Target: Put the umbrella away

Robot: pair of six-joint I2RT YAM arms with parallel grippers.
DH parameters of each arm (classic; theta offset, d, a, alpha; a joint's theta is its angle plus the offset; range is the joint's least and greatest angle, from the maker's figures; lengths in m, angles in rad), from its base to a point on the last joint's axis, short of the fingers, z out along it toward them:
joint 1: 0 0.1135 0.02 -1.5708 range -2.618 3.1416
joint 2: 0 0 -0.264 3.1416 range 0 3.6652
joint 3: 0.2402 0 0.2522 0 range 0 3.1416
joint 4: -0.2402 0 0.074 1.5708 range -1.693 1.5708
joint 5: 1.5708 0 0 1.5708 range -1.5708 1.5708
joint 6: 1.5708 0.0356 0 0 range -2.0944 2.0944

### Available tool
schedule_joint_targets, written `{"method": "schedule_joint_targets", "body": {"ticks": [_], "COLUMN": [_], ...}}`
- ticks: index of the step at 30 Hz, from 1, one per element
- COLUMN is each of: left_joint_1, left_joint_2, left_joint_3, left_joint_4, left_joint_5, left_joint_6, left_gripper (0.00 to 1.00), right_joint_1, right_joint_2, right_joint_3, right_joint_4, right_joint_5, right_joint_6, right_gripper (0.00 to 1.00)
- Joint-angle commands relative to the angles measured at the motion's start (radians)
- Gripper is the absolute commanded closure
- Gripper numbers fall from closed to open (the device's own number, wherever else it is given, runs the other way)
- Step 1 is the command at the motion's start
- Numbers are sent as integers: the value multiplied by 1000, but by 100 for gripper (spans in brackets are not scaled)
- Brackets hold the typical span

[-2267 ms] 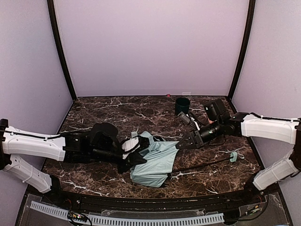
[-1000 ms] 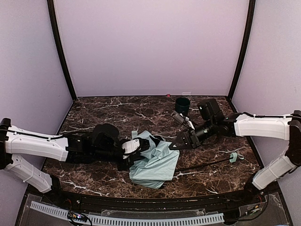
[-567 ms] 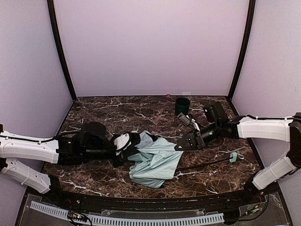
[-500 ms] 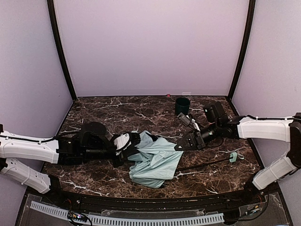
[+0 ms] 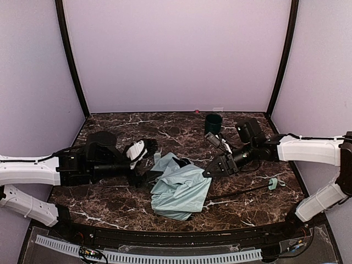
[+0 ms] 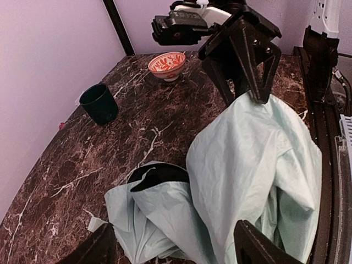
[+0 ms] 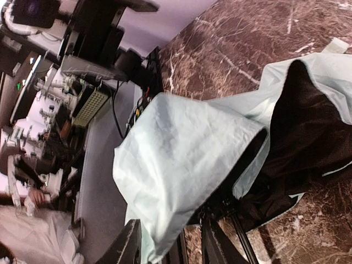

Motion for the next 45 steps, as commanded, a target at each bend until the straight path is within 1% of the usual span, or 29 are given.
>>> {"method": "schedule_joint_targets", "body": {"ticks": [1,3,4,6,8,9,11,13,16,17,18,19,20,21,22,23,26,27,29,32,36,39,40,41,42,43,44,45], "left_joint_1": [1,2,2,3,3,4,3,4,4,4,4,4,3,4,4,4,5,5,11,18,20,20,20,20,19,17,15,9], "left_joint_2": [-49,-47,-47,-45,-37,-28,-6,30,82,101,114,126,134,140,142,142,129,125,119,117,113,128,135,141,147,151,150,146], "left_joint_3": [-57,-82,-92,-111,-131,-139,-152,-152,-152,-149,-147,-148,-149,-150,-151,-152,-157,-161,-166,-173,-184,-155,-138,-117,-93,-62,-32,-8], "left_joint_4": [-66,-63,-59,-57,-56,-58,-60,-54,-33,-24,-13,8,26,42,54,61,79,80,75,52,35,15,7,-4,-27,-48,-71,-85], "left_joint_5": [69,73,74,74,66,56,41,50,61,61,66,71,76,74,70,71,57,47,42,48,42,36,33,29,22,12,-1,-13], "left_joint_6": [-92,-129,-147,-171,-190,-199,-209,-208,-201,-201,-203,-200,-197,-193,-188,-181,-165,-164,-164,-170,-165,-154,-145,-142,-137,-132,-126,-119], "left_gripper": [25,25,24,24,23,24,31,33,34,34,35,36,38,43,51,63,98,100,100,100,100,100,97,84,68,57,48,44], "right_joint_1": [-5,-25,-35,-34,-6,16,53,63,104,123,137,146,148,148,144,138,81,57,10,-20,-28,-19,-13,-7,-2,2,3,4], "right_joint_2": [-42,-47,-39,0,59,89,127,172,238,250,259,262,262,256,246,231,154,135,107,83,59,60,62,63,64,63,61,60], "right_joint_3": [138,195,224,267,316,334,379,396,414,421,425,425,421,415,408,399,332,296,241,185,137,122,120,118,117,114,114,113], "right_joint_4": [-304,-338,-343,-351,-401,-418,-422,-409,-413,-433,-448,-457,-459,-459,-458,-448,-367,-340,-285,-243,-171,-113,-95,-73,-48,-29,-15,-4], "right_joint_5": [163,229,242,246,262,288,333,290,231,229,228,219,202,189,189,196,247,261,253,244,223,201,191,181,172,169,171,176], "right_joint_6": [-170,-138,-116,-85,-108,-126,-137,-125,-137,-159,-177,-188,-190,-192,-195,-190,-111,-87,-42,-7,34,73,85,98,118,136,152,166], "right_gripper": [54,47,45,44,44,44,43,42,41,42,46,54,67,79,92,100,100,100,100,100,100,100,100,100,100,100,100,100]}}
